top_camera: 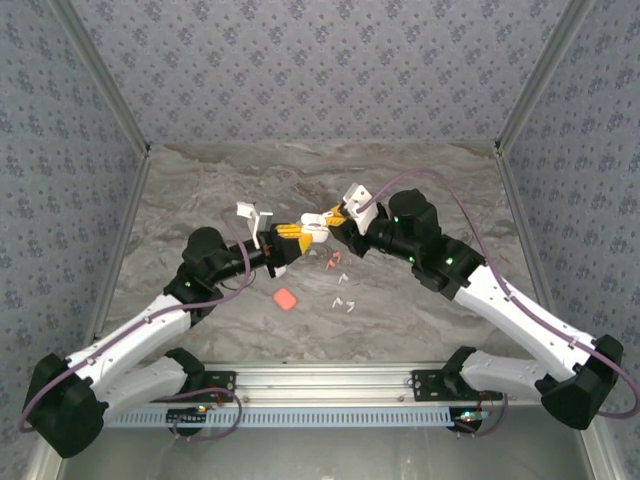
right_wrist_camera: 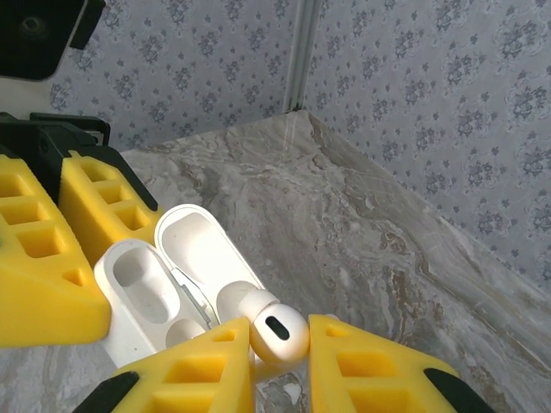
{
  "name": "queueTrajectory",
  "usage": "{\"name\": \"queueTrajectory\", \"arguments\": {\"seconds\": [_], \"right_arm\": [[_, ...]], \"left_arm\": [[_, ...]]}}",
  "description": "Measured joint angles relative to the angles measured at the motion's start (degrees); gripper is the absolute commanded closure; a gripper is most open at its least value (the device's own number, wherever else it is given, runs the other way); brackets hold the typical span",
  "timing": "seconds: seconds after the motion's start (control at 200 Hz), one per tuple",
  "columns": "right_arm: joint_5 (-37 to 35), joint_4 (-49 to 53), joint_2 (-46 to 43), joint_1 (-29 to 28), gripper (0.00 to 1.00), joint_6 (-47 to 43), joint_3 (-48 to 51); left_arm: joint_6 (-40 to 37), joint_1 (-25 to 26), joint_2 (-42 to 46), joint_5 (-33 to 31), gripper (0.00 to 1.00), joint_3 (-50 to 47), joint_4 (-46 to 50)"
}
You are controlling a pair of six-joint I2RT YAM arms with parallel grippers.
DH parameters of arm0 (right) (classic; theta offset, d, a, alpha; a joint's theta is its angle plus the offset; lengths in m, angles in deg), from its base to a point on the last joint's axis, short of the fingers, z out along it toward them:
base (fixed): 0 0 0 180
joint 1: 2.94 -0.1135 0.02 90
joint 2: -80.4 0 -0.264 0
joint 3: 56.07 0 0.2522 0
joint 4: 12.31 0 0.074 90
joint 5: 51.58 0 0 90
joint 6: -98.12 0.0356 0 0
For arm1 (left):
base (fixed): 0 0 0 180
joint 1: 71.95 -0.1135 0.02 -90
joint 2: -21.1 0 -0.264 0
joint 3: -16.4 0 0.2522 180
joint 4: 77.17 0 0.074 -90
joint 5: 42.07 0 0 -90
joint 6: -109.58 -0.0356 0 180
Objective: Insert wireless bluetooth earbuds into charging case
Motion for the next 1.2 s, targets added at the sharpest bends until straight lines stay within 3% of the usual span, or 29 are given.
{"name": "queueTrajectory", "arguments": {"seconds": [0.844,1.064,1.199], "right_arm": [[6.2,0.5,-0.9,0.9,0.77,0.5,1.3],[8.6,0.7,-0.8,1.8,0.73,1.3,1.3],[10.9,0.8,-0.5,2.6,0.64,2.1,1.2]], "left_arm": [[0.0,0.2,0.0,0.2,1.0,0.0,0.0],[0.0,0.2,0.0,0.6,1.0,0.0,0.0],[0.0,0.3,0.0,0.7,1.0,0.0,0.0]]}}
